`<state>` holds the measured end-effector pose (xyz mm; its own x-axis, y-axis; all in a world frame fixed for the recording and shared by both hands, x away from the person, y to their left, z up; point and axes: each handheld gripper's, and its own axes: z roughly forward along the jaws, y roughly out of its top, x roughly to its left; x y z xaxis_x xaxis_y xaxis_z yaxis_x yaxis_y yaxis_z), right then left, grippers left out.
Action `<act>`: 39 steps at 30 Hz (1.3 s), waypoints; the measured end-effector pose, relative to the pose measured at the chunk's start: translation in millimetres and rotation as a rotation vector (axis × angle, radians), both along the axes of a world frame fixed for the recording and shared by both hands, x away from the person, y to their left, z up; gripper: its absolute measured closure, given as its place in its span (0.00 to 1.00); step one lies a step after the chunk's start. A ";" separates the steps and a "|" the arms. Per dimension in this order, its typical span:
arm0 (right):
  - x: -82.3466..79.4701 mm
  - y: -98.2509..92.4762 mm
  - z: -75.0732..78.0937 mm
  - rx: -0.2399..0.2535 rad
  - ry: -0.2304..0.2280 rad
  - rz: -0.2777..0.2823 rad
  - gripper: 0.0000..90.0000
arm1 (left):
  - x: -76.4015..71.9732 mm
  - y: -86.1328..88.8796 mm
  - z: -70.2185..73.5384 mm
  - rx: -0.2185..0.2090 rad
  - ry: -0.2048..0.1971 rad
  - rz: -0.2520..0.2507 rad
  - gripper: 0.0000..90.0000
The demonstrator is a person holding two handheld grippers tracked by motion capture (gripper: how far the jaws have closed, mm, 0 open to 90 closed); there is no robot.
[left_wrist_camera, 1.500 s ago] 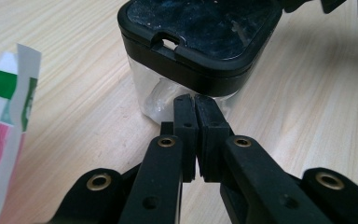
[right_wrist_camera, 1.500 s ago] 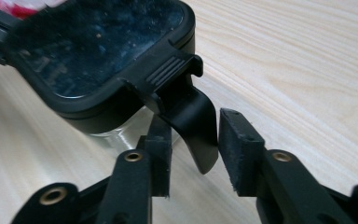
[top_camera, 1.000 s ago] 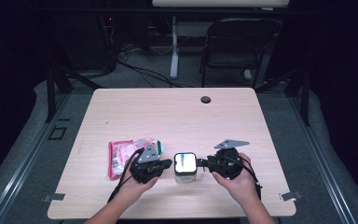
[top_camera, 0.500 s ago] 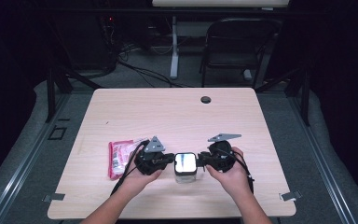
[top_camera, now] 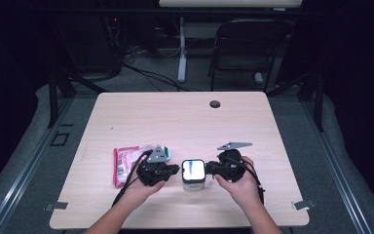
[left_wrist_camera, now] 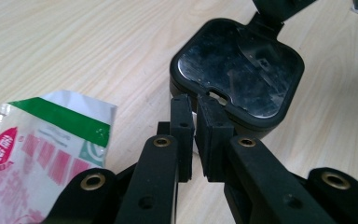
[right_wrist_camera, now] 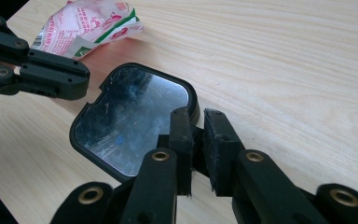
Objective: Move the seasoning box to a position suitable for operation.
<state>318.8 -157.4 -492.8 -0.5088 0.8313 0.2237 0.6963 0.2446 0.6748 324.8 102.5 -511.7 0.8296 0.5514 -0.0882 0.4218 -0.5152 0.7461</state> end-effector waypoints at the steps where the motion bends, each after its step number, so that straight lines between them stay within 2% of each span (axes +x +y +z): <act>1: -0.4 0.5 -0.1 -0.001 -0.004 -0.002 0.91 | -0.6 -0.4 -0.4 -0.001 0.001 -0.004 0.95; 7: -1.0 0.1 -1.2 0.009 -0.013 -0.003 0.91 | -3.4 -2.8 -2.2 0.019 0.005 -0.029 0.97; 13: -2.8 0.0 -1.8 0.012 -0.019 -0.008 0.92 | -3.4 -2.5 -6.7 0.023 0.036 -0.045 0.97; 17: -3.9 -0.2 -2.3 0.018 -0.020 -0.010 0.92 | -3.6 -2.4 -7.5 0.028 0.043 -0.081 0.98; 22: -4.6 -0.5 -2.5 0.019 -0.020 -0.011 0.92 | -4.1 -3.9 -9.0 0.042 0.045 -0.091 0.98; 28: -5.0 -0.1 -2.6 0.019 -0.021 -0.015 0.92 | -3.8 -1.6 -6.8 0.017 0.051 -0.093 0.99; 34: -5.8 0.6 -2.9 0.017 -0.029 -0.022 0.92 | -3.6 -1.1 -6.2 0.016 0.047 -0.093 0.99; 39: -5.9 0.4 -3.5 0.026 -0.032 -0.025 0.92 | -3.5 0.5 -2.8 -0.015 0.050 -0.092 0.99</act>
